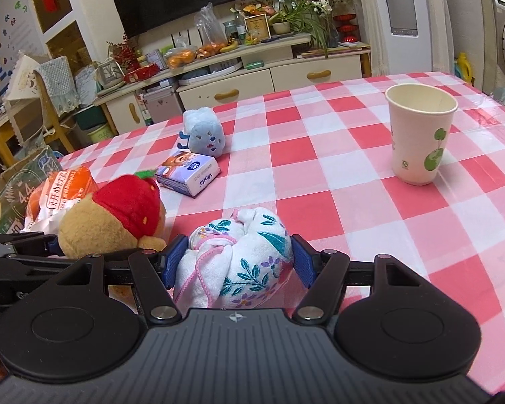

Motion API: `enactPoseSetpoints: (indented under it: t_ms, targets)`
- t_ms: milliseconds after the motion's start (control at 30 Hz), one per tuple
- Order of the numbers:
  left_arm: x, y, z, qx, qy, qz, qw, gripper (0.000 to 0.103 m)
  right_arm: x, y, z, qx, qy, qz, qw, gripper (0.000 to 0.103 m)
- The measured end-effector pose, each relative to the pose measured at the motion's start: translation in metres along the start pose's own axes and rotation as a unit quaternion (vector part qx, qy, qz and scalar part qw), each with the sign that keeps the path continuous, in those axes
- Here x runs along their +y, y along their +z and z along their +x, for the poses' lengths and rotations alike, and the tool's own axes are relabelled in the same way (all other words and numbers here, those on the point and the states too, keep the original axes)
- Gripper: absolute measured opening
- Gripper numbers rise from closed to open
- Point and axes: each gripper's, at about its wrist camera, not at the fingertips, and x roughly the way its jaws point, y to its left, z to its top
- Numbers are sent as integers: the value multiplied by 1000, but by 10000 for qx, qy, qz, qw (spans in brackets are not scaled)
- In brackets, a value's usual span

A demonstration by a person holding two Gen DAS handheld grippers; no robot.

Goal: Organize soft objects
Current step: 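Close the right tool on the floral bundle while the left tool grasps the brown bear plush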

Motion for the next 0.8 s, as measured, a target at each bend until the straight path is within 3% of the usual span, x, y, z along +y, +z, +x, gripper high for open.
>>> enactPoseSetpoints:
  t_ms: [367, 800]
  targets:
    - [16, 9, -39, -362, -83, -230, 9990, 71, 20, 2, -22, -144, -22, -98, 9998, 81]
    - [53, 16, -91, -916, 47, -741, 9930, 71, 62, 16, -46, -393, 355, -300, 9981, 81]
